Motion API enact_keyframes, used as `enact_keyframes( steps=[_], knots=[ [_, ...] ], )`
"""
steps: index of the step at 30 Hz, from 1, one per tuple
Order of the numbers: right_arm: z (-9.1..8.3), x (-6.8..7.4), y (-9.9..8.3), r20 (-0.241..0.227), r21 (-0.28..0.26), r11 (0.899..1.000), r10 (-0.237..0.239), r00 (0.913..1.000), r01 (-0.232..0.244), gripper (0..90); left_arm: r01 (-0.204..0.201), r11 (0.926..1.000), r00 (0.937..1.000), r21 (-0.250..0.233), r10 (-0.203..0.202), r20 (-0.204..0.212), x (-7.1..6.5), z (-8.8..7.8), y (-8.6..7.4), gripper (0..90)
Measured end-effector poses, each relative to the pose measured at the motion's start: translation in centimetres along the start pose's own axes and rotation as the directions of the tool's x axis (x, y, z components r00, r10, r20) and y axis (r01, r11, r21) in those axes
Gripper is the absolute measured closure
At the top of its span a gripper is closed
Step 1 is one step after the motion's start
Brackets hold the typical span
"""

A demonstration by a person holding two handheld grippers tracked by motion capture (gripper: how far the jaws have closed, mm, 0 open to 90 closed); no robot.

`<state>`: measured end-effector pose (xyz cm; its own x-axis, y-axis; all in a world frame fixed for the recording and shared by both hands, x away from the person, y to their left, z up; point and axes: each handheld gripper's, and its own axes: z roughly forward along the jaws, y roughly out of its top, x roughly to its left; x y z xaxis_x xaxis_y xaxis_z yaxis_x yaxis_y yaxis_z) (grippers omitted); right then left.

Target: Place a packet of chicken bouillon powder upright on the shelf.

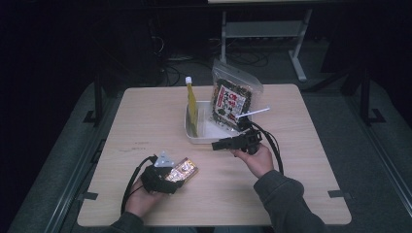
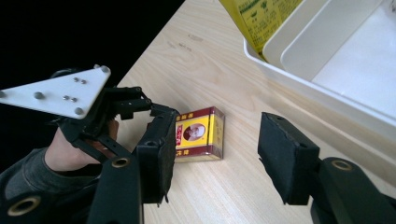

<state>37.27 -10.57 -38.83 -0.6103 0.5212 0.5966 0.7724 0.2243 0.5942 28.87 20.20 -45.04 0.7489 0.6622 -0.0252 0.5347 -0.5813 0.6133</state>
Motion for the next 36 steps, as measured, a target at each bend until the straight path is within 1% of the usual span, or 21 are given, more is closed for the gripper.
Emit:
enact_keyframes(
  steps=[3, 7, 9, 13, 17, 25, 27, 33, 36],
  knots=[
    [0.3, -0.1, -0.1, -0.007, 0.008, 1.000, 0.002, 1.0000, -0.002, 45.1, 0.003, 0.9998, 1.0000, -0.022, -0.002, 0.003, -0.1, -0.2, 0.1, 32.6],
    [0.7, 0.1, -0.1, -0.020, 0.016, 1.000, -0.003, 0.9998, 0.004, 44.4, -0.011, 0.9979, 0.9999, -0.064, 0.011, -0.001, -0.4, -0.9, 0.5, 32.6],
    [0.9, 0.2, -0.2, -0.030, 0.024, 1.000, -0.001, 0.9995, 0.002, 43.3, -0.016, 0.9965, 0.9998, -0.082, 0.017, 0.005, -0.5, -1.2, 0.6, 32.6],
    [1.2, 0.3, -0.1, -0.055, 0.035, 0.999, 0.009, 0.9984, -0.007, 42.9, -0.029, 0.9914, 0.9996, -0.127, 0.030, 0.003, -0.9, -1.7, 0.9, 32.6],
    [1.4, 0.5, -0.2, -0.069, 0.053, 0.999, 0.010, 0.9976, -0.007, 42.3, -0.048, 0.9865, 0.9988, -0.157, 0.049, 0.004, -1.4, -2.2, 1.4, 32.6],
    [2.4, 0.8, -0.3, -0.082, 0.094, 0.996, 0.012, 0.9965, -0.004, 42.0, -0.068, 0.9788, 0.9973, -0.193, 0.072, 0.014, -2.4, -2.7, 2.0, 32.6],
    [2.7, 0.9, -0.3, -0.086, 0.103, 0.995, 0.016, 0.9961, -0.007, 42.0, -0.068, 0.9780, 0.9971, -0.197, 0.073, 0.021, -2.5, -2.8, 2.1, 32.6],
    [3.5, 0.8, -0.3, -0.095, 0.125, 0.992, 0.020, 0.9953, -0.008, 42.2, -0.085, 0.9739, 0.9957, -0.210, 0.091, 0.018, -2.8, -3.2, 2.4, 32.6],
    [3.7, 0.7, -0.3, -0.100, 0.136, 0.991, 0.020, 0.9947, -0.007, 43.1, -0.084, 0.9727, 0.9958, -0.217, 0.090, 0.019, -3.0, -3.2, 2.4, 32.6]
  ],
)
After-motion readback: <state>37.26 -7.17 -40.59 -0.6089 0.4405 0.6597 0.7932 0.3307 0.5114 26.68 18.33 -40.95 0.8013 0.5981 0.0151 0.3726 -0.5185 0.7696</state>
